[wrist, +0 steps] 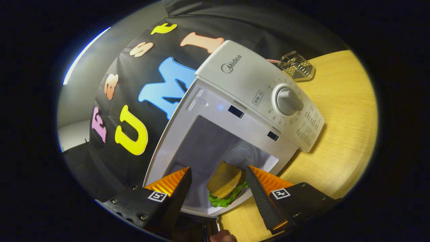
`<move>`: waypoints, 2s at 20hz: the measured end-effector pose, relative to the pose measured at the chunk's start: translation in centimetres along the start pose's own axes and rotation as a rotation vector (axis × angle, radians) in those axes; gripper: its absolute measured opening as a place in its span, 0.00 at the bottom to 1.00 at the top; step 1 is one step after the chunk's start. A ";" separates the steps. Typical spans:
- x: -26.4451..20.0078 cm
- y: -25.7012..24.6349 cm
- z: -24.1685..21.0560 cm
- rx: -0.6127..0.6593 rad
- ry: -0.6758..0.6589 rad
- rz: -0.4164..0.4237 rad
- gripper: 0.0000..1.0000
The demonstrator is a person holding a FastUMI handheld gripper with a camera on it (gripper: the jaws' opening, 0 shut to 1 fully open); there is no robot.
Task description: Open the microwave, put the food inside, and close the microwave door.
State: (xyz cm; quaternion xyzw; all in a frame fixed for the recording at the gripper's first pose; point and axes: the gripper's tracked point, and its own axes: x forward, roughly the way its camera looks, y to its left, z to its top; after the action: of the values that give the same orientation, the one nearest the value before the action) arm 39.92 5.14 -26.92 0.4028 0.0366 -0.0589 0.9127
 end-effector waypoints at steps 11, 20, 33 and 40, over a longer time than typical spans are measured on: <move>-16.7 2.1 2.6 -0.444 -0.090 0.072 0.19; -30.1 11.3 -3.7 -0.749 -0.051 0.333 0.19; -37.1 20.4 -14.1 -0.891 -0.011 0.588 0.05; -34.4 21.5 -23.1 -0.870 0.140 0.611 0.06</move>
State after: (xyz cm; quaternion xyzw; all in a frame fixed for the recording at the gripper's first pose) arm 8.37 39.22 -22.82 -0.0175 -0.0004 0.2569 0.9663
